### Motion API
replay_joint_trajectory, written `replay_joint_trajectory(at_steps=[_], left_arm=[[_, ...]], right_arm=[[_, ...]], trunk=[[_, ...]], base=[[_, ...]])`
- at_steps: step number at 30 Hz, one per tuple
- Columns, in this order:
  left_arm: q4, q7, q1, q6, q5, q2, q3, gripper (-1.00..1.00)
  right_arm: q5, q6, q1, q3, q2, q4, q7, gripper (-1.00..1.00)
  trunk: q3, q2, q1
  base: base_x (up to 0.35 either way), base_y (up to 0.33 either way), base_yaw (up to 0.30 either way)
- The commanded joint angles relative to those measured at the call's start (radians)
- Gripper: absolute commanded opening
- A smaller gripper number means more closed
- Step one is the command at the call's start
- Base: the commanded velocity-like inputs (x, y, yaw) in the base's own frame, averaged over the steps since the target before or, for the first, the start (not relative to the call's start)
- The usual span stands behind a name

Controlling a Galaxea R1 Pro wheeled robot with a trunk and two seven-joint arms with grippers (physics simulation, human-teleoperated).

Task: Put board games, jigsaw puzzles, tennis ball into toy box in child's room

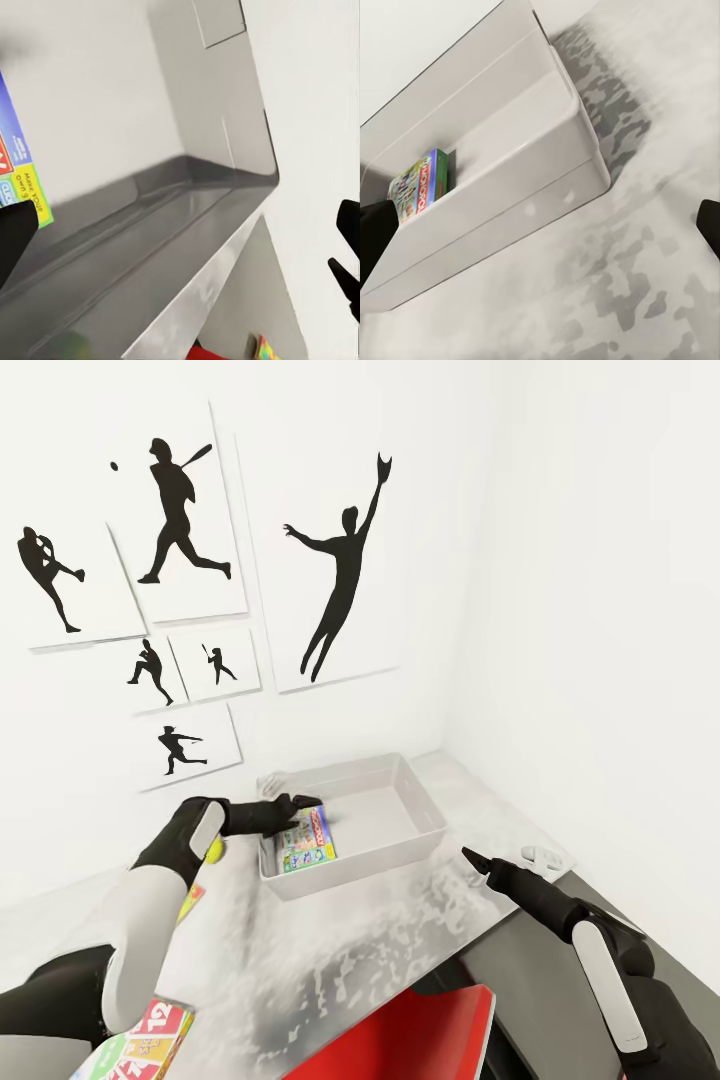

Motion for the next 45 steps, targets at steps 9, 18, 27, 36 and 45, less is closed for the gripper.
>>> replay_joint_trajectory(at_steps=[9,18,27,36,45], left_arm=[[-0.143,-0.013,0.008,0.094,-0.001,0.0,0.005,1.0],[-0.18,-0.106,0.01,0.122,0.001,0.013,0.008,1.0],[-0.185,-0.412,0.05,0.125,-0.001,0.109,0.005,1.0],[-0.235,-0.69,0.181,0.12,0.0,0.26,0.008,1.0],[-0.265,-0.957,0.368,0.057,-0.001,0.399,0.016,1.0]], right_arm=[[-0.002,0.006,-0.001,-0.002,0.0,-0.001,0.003,1.0],[-0.005,0.006,-0.001,-0.001,-0.001,-0.001,0.004,1.0],[-0.005,0.005,-0.001,0.0,-0.001,-0.002,0.005,1.0],[-0.006,0.005,0.0,0.0,-0.002,-0.002,0.006,1.0],[-0.008,0.006,-0.002,-0.004,-0.006,-0.003,0.019,1.0]], trunk=[[-0.002,-0.002,0.001],[-0.002,-0.002,0.001],[0.003,-0.002,0.001],[0.017,-0.002,0.001],[0.031,-0.002,0.001]], base=[[0.0,0.0,0.0],[0.0,0.0,0.0],[0.0,0.0,0.0],[-0.045,0.0,0.0],[-0.01,0.0,0.0]])
